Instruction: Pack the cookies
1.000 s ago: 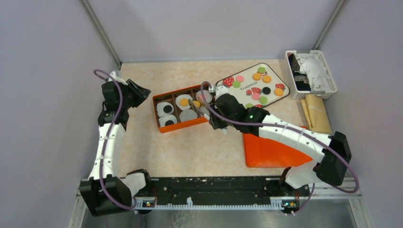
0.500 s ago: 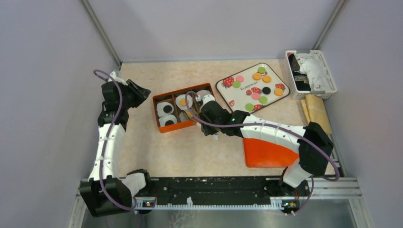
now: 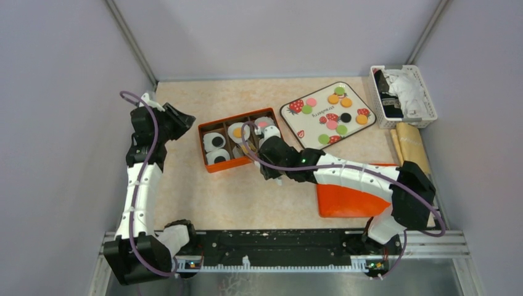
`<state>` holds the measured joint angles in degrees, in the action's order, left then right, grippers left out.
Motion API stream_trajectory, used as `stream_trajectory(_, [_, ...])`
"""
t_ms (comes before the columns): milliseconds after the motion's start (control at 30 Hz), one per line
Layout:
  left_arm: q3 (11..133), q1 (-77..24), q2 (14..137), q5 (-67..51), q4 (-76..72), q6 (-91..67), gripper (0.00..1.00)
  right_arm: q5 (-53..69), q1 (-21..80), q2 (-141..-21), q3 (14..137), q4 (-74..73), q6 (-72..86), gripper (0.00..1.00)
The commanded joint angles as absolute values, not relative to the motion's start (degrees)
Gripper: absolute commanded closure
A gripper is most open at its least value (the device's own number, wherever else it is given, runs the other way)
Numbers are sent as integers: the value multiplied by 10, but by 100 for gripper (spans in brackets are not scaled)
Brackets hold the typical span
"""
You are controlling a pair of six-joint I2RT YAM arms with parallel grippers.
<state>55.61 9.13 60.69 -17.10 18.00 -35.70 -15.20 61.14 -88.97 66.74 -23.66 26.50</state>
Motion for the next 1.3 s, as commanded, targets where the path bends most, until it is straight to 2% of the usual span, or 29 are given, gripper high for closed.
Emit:
stream_trajectory(0, [562,95,593,-180,156,-348,57,-166,621,-854,669,-214,275,66])
stream_trajectory(100, [562,95,592,-180,155,-347,56,-172,621,-851,671,-216,274,65])
stream_trajectory(233, [563,95,591,-183,154,-346,56,-176,621,-855,674,-223,276,58])
stream_trajectory(700, [569,95,591,-184,155,-342,54,-201,621,-804,663,-207,277,61])
stream_trajectory(900, [570,95,592,-186,152,-346,54,-260,621,-744,682,-253,266,61])
stream_trajectory(1000, [568,95,594,-191,149,-349,54,-327,619,-728,686,-292,265,61])
stream_trajectory(1100, [565,94,598,-201,145,-353,54,-381,602,-721,678,-327,268,61])
stream_trajectory(1267, [562,94,603,-209,140,-356,55,-345,521,-699,617,-319,275,61])
